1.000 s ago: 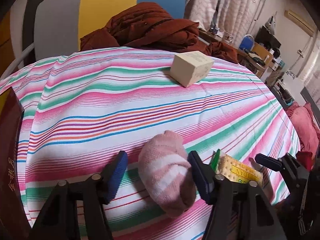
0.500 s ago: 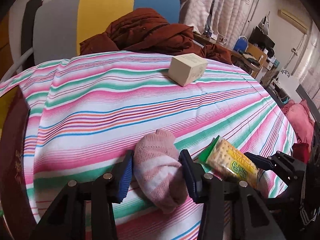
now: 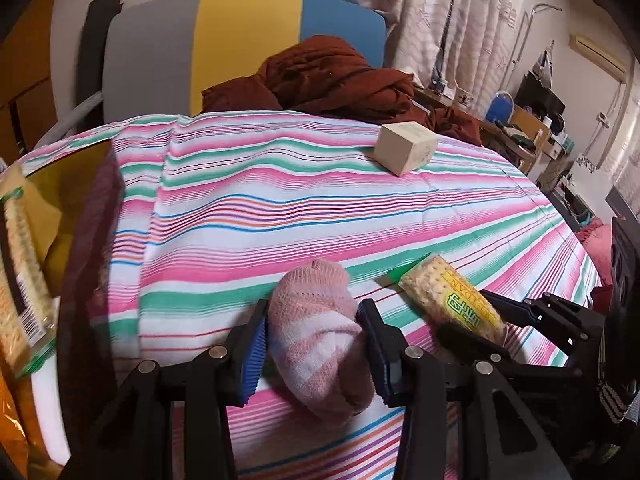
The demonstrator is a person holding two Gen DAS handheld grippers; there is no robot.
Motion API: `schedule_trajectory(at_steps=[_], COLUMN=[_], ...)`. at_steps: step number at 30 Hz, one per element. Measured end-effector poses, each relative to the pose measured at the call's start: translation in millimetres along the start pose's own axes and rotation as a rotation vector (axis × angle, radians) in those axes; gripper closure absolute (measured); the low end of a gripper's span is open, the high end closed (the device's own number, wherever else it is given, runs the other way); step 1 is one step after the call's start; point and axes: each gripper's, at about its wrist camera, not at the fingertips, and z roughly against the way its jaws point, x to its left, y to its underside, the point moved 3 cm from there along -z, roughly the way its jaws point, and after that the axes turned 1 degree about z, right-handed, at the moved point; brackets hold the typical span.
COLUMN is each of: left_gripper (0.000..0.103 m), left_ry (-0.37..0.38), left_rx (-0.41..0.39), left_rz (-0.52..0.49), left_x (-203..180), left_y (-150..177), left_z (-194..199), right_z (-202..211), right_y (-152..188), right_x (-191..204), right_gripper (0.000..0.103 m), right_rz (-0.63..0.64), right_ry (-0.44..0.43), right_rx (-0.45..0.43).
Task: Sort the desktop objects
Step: 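Grasp the pink sock with the left tool and lift it, then carry the sock and cracker pack into the gold tray and open both tools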
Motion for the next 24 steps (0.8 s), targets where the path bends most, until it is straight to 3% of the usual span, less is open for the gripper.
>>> schedule_trajectory(at_steps=[11, 17, 24], left_gripper=[0.056, 0.049, 0.049], left_ry=[-0.025, -0.037, -0.035], left_rx=[-0.036, -0.009, -0.015], left_rz=[-0.004, -0.007, 0.002], left_x=[7, 5, 3], left_y=[7, 4, 7], left_z=[7, 0, -3], right_z=[-5, -6, -4], right_y=[-5, -4, -1], right_x=[17, 15, 12], right_gripper=[0.051, 0.049, 0.047], right_rz=[0.000, -0.003, -0.007], right_ry=[0.021, 0.012, 0.001], right_rx=[0.005, -0.004, -0.018])
